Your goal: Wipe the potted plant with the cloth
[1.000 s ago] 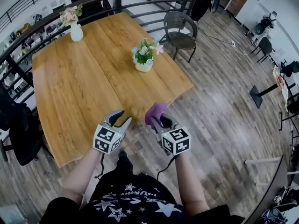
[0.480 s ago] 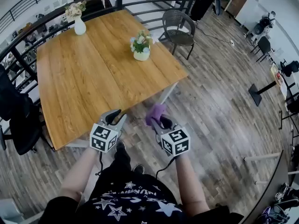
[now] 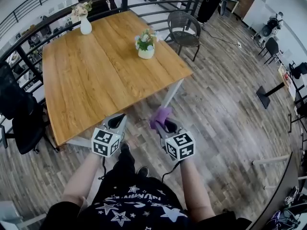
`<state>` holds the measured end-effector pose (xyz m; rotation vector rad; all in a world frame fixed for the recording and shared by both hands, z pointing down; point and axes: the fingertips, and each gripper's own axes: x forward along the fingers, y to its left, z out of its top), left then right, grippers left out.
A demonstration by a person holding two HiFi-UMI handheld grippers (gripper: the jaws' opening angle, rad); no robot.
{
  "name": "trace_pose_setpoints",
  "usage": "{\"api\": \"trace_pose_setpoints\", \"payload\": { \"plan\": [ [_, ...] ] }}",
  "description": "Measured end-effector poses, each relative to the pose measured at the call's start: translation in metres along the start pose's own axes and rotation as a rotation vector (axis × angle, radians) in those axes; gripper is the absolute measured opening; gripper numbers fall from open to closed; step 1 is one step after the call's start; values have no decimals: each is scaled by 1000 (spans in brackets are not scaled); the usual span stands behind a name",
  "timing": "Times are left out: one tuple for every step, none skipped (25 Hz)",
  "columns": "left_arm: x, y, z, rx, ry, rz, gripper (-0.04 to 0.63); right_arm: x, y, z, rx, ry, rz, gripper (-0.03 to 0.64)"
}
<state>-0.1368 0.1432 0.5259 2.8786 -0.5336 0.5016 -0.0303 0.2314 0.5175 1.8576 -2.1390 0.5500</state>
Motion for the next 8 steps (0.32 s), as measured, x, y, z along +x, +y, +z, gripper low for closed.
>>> {"api": "trace_pose_setpoints", "payload": {
  "plan": [
    [-3, -2, 0, 2, -2, 2, 2, -2, 2, 0, -3, -1, 2, 80],
    [-5, -4, 0, 4, -3, 3, 2, -4, 3, 1, -7, -1, 3, 80],
    [-7, -6, -1, 8, -2, 3, 2, -5, 4, 1, -10, 0, 3, 80],
    [-9, -7, -1, 11, 1, 3, 2, -7, 5, 1, -12, 1, 3, 80],
    [-10, -9, -2, 15, 4, 2, 2, -7, 6, 1, -12, 2, 3, 80],
    [-11, -10, -3, 17, 8, 1, 2, -8, 6, 1, -12, 3, 2, 80],
    [-12, -10, -3, 19, 12, 0, 2, -9, 7, 1, -11, 4, 0, 80],
    [-13, -11, -3, 21, 16, -1, 2, -9, 7, 1, -10, 4, -1, 80]
  ]
}}
